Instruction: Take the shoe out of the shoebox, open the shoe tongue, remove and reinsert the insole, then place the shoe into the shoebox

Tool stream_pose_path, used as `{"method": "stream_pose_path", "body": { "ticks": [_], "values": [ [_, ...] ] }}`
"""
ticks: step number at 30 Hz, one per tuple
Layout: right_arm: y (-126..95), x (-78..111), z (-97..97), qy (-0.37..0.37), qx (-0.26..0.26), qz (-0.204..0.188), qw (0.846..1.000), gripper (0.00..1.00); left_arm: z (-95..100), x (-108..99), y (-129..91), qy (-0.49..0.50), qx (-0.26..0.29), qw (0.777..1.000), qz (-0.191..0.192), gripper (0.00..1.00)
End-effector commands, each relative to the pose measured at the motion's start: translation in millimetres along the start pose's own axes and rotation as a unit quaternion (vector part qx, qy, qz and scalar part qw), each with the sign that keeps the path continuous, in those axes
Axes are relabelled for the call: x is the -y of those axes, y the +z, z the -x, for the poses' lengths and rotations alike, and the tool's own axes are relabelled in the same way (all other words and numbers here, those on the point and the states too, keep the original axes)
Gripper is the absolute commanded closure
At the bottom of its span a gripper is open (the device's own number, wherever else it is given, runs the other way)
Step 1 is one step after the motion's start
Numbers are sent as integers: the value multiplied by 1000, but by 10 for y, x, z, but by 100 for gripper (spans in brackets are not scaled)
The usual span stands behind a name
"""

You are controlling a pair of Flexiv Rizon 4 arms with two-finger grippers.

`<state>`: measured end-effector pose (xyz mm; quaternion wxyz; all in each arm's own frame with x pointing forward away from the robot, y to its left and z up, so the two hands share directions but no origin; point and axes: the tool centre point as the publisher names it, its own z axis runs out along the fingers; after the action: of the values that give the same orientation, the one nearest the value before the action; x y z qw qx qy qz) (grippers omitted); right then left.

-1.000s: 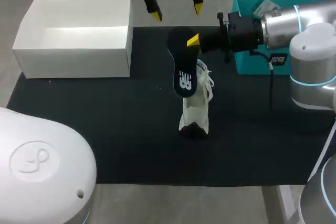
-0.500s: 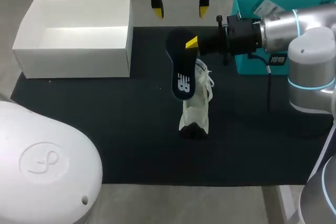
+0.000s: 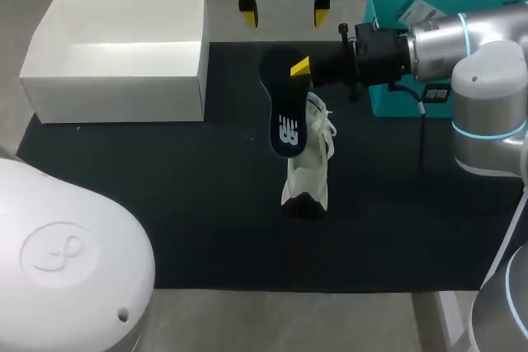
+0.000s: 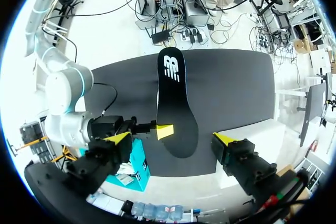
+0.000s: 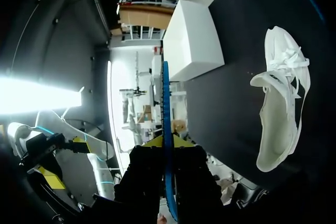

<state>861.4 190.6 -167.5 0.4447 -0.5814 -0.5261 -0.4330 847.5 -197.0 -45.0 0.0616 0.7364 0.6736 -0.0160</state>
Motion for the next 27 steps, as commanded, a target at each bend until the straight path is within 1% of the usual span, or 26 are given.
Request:
{"method": "stream_pose_path", "body": {
  "ticks": [1, 5, 12, 17, 20, 24, 27],
  "values": [
    [19, 9, 0, 0, 2, 0, 1000, 100, -35, 43, 9, 0, 10, 1000, 2, 0],
    [25, 16, -6, 0, 3, -2, 1000, 100, -100, 79, 41, 2, 34, 999, 3, 0],
    [1, 41, 8, 2, 8, -4, 1000, 100, -323, 103, 139, 35, 126, 991, 20, 0],
    [-23, 37, 12, 2, 11, -4, 1000, 100, -487, 141, 160, -6, 228, 973, 32, 0],
    [-34, 27, 9, 2, 11, -3, 1000, 100, -617, 120, 202, -2, 253, 966, 46, 0],
    [-44, 17, -3, 0, 12, -5, 1000, 100, -726, 170, 246, 10, 283, 957, 59, 0],
    [-68, 9, 2, 0, 11, -1, 1000, 100, -761, 175, 265, -21, 335, 939, 80, 0]
  ]
}}
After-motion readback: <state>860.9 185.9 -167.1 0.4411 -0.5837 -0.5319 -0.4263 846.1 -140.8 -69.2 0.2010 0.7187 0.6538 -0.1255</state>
